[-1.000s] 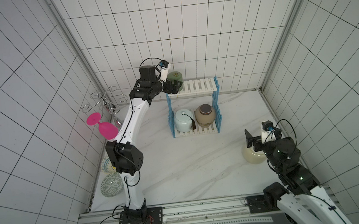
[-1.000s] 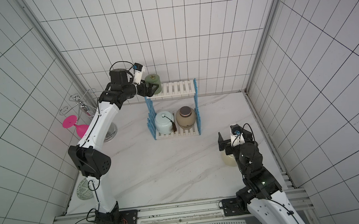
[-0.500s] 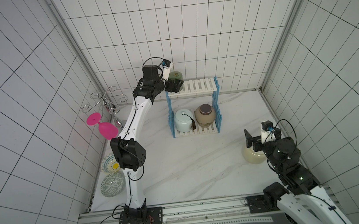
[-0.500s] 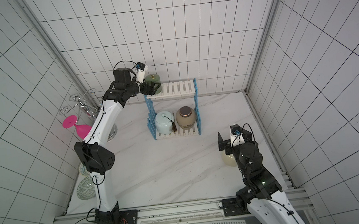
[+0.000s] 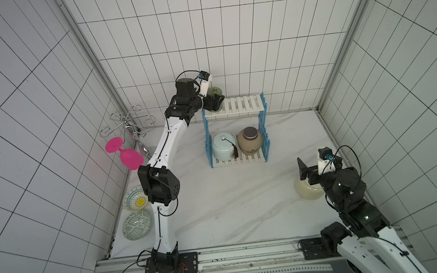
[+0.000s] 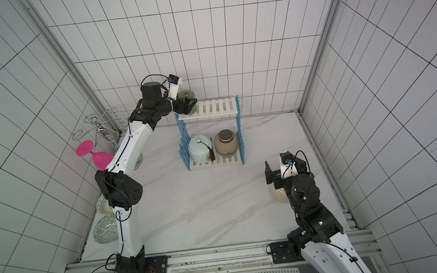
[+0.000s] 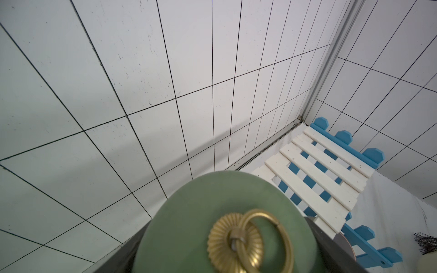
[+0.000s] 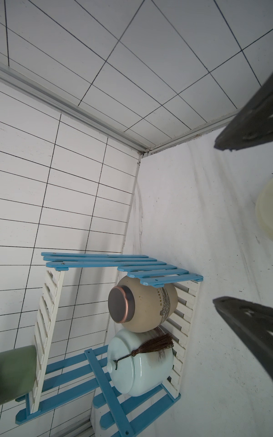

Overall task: Remove the tea canisters from the shelf
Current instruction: Pick up the tea canister from the shelf.

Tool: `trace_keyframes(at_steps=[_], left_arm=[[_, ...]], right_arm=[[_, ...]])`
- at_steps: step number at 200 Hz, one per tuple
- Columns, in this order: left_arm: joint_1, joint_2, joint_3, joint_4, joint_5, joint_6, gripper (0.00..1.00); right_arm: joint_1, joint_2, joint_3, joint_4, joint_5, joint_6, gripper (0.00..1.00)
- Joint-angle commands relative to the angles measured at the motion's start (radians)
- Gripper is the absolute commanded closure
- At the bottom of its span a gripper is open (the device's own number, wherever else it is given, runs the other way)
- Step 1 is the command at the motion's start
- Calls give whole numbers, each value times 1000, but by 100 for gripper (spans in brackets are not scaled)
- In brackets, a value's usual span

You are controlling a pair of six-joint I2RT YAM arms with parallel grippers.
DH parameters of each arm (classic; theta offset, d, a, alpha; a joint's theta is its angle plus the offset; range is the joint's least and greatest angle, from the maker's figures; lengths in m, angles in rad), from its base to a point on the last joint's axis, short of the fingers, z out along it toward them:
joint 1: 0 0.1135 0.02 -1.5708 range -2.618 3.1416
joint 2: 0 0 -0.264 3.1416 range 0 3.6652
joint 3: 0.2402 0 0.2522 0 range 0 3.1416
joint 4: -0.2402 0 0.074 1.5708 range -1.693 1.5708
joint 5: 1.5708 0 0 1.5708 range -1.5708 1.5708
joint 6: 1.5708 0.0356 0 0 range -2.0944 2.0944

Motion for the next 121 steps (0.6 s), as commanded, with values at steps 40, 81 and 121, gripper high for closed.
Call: trace_keyframes(at_steps=[40,81,121], left_arm=[[-11,17,32,29,46,21,33],[-13,-4,27,26,51,29,37],[-26,-65,-17,48,68,60,38]], right_arm=[[-11,-12,-22,24,2,-8,1],[-11,-13,-23,24,2,-8,1],[-11,-14,-23,24,2,-8,1]])
